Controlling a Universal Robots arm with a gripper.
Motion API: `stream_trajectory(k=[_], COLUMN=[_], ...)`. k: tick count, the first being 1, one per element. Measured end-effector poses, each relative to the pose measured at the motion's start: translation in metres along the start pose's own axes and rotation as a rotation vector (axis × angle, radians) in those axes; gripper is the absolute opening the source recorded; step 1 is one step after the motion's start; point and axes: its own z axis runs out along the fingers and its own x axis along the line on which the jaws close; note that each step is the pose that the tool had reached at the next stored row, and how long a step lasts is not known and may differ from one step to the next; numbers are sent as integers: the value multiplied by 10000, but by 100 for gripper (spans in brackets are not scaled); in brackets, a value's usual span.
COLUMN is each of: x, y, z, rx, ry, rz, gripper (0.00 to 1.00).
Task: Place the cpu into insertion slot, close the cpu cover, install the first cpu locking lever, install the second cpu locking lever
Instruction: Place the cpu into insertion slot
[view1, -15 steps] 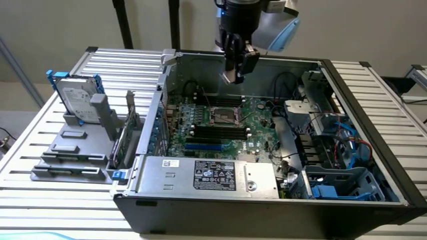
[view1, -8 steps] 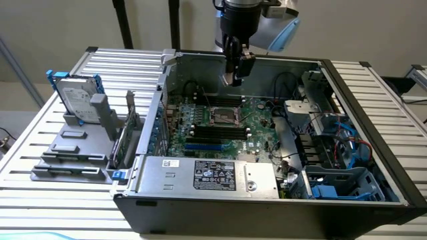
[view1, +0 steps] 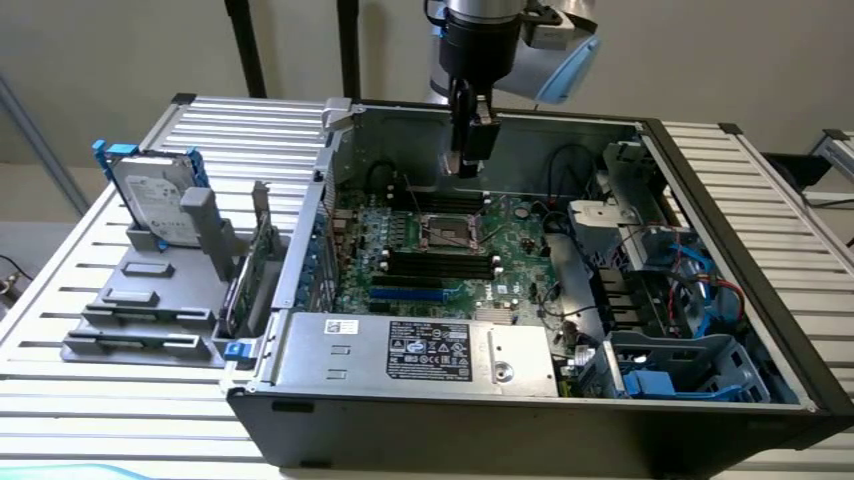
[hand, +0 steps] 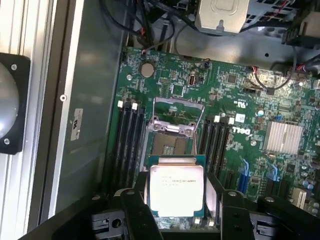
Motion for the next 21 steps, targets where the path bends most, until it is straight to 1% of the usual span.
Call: stream_trajectory(k=[2,5,8,12,14,16,18,21], x=[0,0,7,45,65,73,71,70], y=[0,-1,-2,10,41,96,121,123], z=[19,49,79,120,142,163,178,207], rx=[41,119,213,342,409,479,502,503], ry=[-5,-11,-12,-5,-4,-1,-18,-27], rz=[330,724,1019,1168,1181,1184,1183,1185], gripper=[54,54,54,54,54,54,54,54])
